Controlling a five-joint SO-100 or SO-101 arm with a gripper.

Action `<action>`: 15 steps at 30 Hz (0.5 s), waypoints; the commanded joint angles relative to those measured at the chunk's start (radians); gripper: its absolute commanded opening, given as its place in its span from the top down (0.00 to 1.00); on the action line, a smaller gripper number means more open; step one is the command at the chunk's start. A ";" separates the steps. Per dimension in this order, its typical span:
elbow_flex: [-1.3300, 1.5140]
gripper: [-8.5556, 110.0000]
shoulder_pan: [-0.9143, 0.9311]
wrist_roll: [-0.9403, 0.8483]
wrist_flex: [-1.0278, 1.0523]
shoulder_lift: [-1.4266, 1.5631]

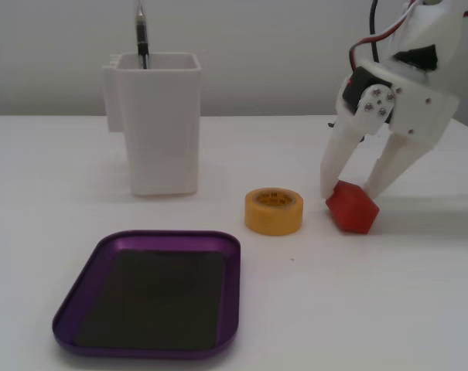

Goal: Remove the cube from the box.

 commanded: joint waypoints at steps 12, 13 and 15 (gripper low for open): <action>-0.080 0.93 -0.314 0.230 0.048 0.018; -0.078 0.93 -0.313 0.222 0.029 0.017; -0.075 0.93 -0.282 0.221 0.005 0.017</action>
